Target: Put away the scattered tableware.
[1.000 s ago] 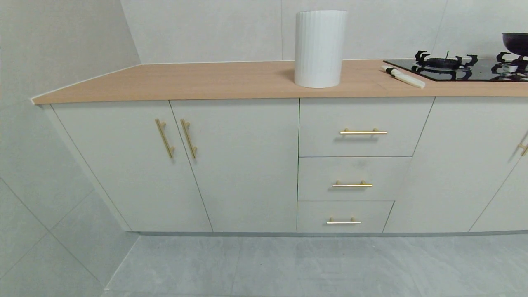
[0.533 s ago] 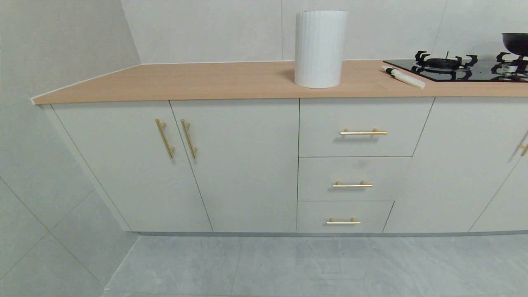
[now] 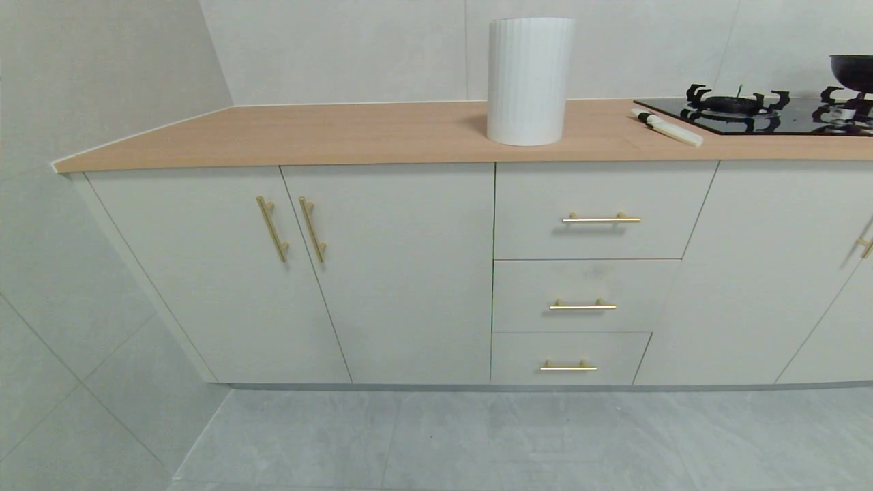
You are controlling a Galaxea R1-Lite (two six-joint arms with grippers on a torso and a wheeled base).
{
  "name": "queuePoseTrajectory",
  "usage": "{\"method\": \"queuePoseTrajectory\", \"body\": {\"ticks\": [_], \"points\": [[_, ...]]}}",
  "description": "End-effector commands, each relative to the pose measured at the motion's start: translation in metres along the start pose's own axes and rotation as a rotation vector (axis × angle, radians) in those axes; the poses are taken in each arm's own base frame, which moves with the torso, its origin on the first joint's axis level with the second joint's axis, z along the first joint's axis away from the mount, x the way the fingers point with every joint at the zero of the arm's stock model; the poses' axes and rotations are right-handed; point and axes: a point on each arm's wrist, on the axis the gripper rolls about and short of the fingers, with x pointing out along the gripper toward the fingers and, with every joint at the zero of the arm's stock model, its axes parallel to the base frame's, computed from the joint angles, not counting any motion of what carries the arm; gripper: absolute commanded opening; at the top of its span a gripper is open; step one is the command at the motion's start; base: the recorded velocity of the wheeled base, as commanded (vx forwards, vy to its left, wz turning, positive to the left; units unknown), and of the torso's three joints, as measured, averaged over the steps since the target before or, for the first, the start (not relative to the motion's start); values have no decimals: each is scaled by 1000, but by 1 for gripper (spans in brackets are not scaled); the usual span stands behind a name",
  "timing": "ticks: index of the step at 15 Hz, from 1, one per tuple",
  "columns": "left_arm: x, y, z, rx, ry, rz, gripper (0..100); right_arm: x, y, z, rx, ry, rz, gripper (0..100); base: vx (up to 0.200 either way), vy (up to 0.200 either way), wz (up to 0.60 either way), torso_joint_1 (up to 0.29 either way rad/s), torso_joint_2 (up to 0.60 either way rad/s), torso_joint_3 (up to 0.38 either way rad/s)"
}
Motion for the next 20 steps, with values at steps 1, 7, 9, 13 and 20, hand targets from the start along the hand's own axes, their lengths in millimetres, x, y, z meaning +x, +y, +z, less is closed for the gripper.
{"method": "queuePoseTrajectory", "body": {"ticks": [1, 7, 9, 13, 20], "points": [[0, 0, 0, 1, 0, 0, 100, 0, 0, -7, 2, 62, 5, 100, 0, 0, 0, 0, 0, 0], [0, 0, 0, 0, 0, 0, 100, 0, 0, -6, 9, 53, -1, 100, 0, 0, 0, 0, 0, 0], [0, 0, 0, -2, 0, 0, 100, 0, 0, -6, 9, 53, -1, 100, 0, 0, 0, 0, 0, 0], [0, 0, 0, 8, 0, 0, 100, 0, 0, -6, 9, 53, 2, 100, 0, 0, 0, 0, 0, 0], [0, 0, 0, 6, -1, -1, 100, 0, 0, -6, 11, 53, 2, 100, 114, 0, 0, 2, 1, 6]]}}
